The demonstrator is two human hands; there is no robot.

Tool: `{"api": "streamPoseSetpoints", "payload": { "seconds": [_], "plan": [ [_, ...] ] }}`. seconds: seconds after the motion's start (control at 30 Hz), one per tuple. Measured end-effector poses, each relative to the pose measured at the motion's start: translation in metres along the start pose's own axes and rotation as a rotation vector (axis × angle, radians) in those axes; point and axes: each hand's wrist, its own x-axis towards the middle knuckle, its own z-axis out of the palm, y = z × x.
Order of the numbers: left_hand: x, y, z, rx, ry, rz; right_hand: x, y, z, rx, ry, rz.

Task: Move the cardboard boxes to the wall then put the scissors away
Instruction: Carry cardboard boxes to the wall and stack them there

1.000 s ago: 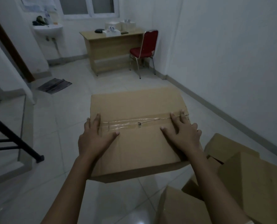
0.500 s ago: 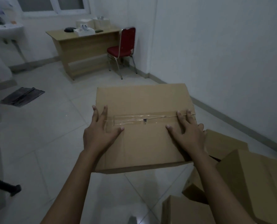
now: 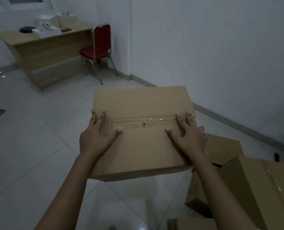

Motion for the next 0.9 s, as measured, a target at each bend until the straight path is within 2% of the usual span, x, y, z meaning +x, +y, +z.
{"api": "streamPoseSetpoints", "payload": {
  "seconds": [0.17,0.57,0.9],
  "plan": [
    [0.065,0.011,0.026,-0.004,-0.054,0.077,0.045,-0.001,0.004,-0.023,-0.016,0.083],
    [0.272,0.066,0.073,-0.04,-0.188,0.331,0.173,-0.021,0.001,-0.088,0.094,0.335],
    [0.368,0.123,0.137,-0.054,-0.306,0.452,0.251,0.006,0.007,-0.118,0.141,0.487]
  ]
}}
